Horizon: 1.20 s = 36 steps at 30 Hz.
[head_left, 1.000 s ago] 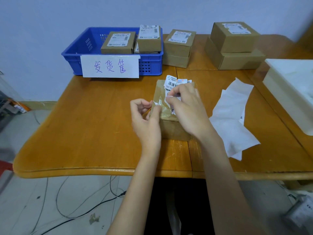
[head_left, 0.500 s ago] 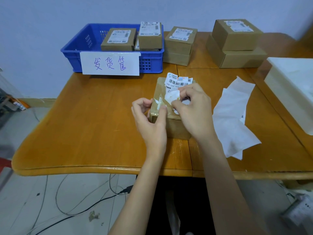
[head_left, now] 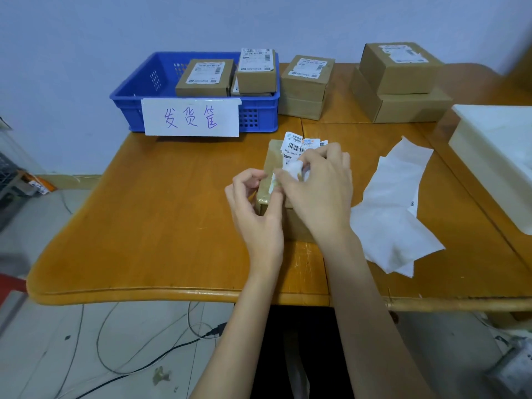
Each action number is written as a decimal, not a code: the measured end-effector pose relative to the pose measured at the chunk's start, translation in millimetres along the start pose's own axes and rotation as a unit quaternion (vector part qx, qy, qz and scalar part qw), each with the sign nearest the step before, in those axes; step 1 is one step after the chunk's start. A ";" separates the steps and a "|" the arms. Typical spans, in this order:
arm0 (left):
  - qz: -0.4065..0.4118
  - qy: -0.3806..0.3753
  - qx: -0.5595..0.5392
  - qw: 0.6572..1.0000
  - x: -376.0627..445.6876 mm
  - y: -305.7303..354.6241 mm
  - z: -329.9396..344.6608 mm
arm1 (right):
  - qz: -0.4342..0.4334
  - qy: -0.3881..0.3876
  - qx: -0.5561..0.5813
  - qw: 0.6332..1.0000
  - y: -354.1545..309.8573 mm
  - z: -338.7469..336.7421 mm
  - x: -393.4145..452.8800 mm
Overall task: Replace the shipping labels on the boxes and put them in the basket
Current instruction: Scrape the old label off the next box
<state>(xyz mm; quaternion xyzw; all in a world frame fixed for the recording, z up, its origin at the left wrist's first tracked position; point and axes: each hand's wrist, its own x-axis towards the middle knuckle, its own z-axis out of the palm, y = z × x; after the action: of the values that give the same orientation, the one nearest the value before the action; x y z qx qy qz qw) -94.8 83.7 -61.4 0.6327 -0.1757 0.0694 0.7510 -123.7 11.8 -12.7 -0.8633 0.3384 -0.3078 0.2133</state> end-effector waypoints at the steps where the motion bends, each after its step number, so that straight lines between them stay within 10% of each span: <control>1: 0.002 -0.011 0.013 1.000 0.4 0.2 -0.5 | 0.006 0.005 0.019 1.000 1.7 0.4 0.8; 13: -0.028 -0.015 0.021 0.999 2.8 -4.3 -0.9 | 0.112 -0.019 0.249 0.962 1.0 -12.7 3.8; 20: -0.019 -0.010 0.032 0.999 2.6 -5.0 -1.3 | 0.048 -0.019 0.034 0.998 1.7 -4.5 12.2; 36: -0.006 0.014 0.020 1.000 1.2 1.9 0.3 | 0.055 -0.030 0.243 0.968 14.7 -23.6 1.1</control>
<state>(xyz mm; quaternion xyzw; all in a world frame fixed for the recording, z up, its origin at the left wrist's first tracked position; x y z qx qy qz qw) -94.3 83.6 -59.1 0.6479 -0.1595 0.0770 0.7408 -145.6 -2.6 -3.7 -0.7743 0.2940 -0.3427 0.4433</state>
